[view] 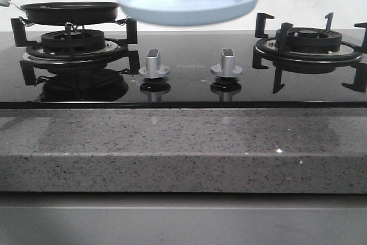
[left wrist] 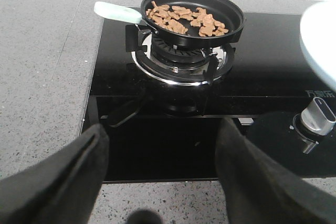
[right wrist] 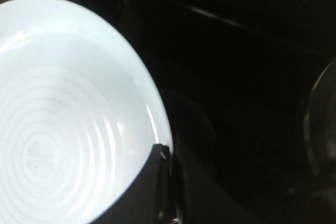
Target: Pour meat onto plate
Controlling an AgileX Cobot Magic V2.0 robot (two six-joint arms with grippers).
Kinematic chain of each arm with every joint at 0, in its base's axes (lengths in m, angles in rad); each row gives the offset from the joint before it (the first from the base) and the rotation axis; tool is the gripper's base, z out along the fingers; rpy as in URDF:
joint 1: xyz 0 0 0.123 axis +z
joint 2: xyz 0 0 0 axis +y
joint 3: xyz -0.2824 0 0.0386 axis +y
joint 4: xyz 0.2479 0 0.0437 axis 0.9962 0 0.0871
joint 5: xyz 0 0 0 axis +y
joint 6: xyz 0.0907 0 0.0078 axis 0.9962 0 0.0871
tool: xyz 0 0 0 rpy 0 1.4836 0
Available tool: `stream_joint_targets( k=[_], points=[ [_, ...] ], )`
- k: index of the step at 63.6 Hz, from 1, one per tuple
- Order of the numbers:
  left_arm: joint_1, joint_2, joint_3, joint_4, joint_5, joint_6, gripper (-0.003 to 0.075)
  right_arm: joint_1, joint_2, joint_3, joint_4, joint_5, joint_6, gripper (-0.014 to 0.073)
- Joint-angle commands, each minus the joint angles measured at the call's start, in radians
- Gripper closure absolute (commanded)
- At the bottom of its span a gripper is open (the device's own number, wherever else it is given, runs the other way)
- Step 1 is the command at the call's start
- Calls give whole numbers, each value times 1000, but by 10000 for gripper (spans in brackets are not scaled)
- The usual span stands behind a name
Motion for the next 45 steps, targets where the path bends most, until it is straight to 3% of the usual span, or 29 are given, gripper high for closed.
stream_joint_targets(
  k=[1, 15, 37, 45],
  points=[
    [2, 7, -34, -7, -71, -8, 283, 26, -136, 117, 47, -135, -36, 661],
    [2, 7, -34, -7, -71, -8, 283, 59, -211, 348, 55, -294, -36, 661],
    [2, 7, -34, -7, -71, -8, 280, 59, -210, 388, 58, -324, -36, 661],
    [2, 9, -34, 4, -81, -8, 168, 59, -210, 388, 58, -311, -36, 661]
  ],
)
